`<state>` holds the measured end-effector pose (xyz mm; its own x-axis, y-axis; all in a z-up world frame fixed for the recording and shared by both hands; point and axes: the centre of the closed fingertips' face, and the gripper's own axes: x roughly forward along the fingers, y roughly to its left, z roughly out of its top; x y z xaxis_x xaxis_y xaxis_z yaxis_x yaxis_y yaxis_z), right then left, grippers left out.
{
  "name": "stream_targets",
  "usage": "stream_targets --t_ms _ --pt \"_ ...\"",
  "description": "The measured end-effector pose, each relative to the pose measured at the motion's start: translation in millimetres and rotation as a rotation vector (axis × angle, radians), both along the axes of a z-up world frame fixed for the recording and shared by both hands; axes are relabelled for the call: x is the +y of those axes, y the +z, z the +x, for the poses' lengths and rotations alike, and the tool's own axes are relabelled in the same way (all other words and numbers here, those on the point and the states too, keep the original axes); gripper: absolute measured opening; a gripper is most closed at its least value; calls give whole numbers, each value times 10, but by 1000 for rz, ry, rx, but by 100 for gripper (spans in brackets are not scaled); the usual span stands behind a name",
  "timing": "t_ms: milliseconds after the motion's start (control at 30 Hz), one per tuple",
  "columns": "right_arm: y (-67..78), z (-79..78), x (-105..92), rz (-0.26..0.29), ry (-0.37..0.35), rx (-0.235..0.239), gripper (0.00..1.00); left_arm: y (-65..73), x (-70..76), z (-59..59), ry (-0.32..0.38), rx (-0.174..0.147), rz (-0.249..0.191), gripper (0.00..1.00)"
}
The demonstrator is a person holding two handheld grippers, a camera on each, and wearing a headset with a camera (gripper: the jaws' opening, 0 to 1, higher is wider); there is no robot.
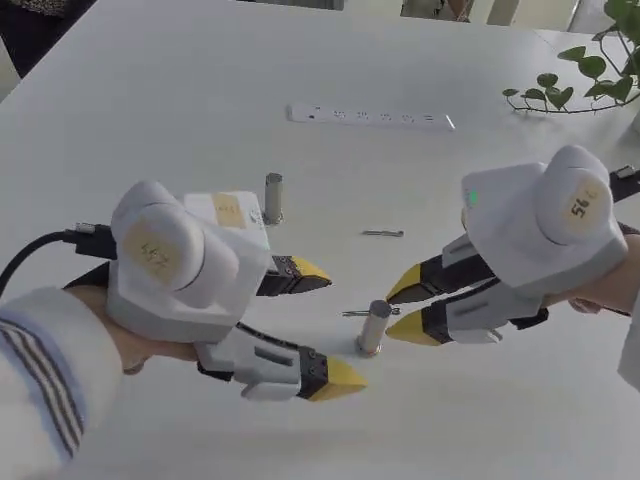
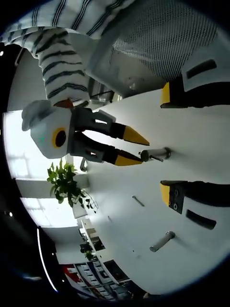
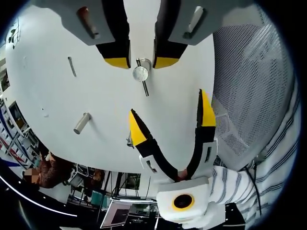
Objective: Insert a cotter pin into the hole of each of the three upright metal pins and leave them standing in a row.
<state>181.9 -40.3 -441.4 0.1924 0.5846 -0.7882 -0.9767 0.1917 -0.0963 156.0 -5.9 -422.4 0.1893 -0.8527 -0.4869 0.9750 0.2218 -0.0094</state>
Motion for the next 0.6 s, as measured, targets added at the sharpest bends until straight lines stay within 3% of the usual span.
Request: stream_targets --t_ms 100,167,200,233,333,500,600 --pt "-9 10 28 7 -5 7 14 -7 59 -80 12 30 -13 73" --pt "-12 19 42 10 -7 9 14 29 93 -89 47 45 -55 75" --pt "-13 21 49 11 -7 9 14 45 111 -116 68 80 -81 75" --pt "-18 28 58 11 -6 8 14 45 133 -127 77 91 -88 75" --pt "-29 44 81 11 -4 2 14 30 221 -159 90 85 -78 79" --pt "-67 38 121 21 6 7 14 63 353 -224 136 127 -107 92" --pt "-88 49 121 23 11 10 14 37 434 -288 149 129 -103 95"
